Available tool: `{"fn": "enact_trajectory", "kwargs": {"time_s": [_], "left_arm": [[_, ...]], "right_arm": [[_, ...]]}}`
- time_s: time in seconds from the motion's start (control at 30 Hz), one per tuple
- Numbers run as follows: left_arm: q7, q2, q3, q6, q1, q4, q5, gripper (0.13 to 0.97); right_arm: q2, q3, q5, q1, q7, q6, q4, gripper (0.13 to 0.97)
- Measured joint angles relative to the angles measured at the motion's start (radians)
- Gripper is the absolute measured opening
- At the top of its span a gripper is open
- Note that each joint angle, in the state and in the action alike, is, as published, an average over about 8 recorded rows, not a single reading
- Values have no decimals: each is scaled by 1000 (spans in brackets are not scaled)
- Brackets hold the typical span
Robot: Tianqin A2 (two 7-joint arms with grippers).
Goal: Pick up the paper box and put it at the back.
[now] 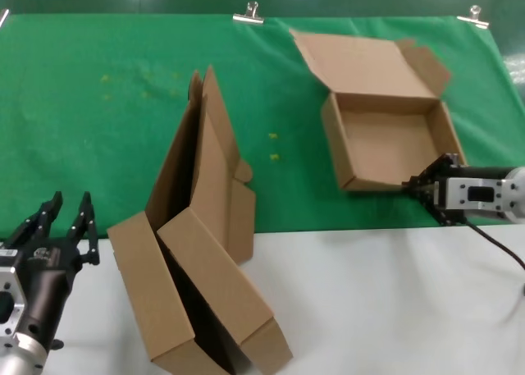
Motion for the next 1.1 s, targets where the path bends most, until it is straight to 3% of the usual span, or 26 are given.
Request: {"fn": "enact_trajectory", "kwargs": {"time_s": [0.3, 0.57, 0.77, 0.93, 1.1], "left_arm": [[0, 0, 0, 0, 0, 0, 0, 337], [0, 0, 0, 0, 0, 0, 0, 487], [0, 0, 0, 0, 0, 0, 0, 645], [0, 0, 0, 0, 0, 0, 0, 737], [0, 0, 0, 0, 0, 0, 0, 833]], "right_arm": [[50, 14, -22, -74, 173, -19, 195, 206], [111, 113, 86, -174, 230, -67, 357, 302], [127, 314, 285, -359, 322, -41, 577, 393], [70, 542, 454, -585, 429, -33, 772, 524], [-84, 762, 461, -805, 540, -93, 934, 626]]}}
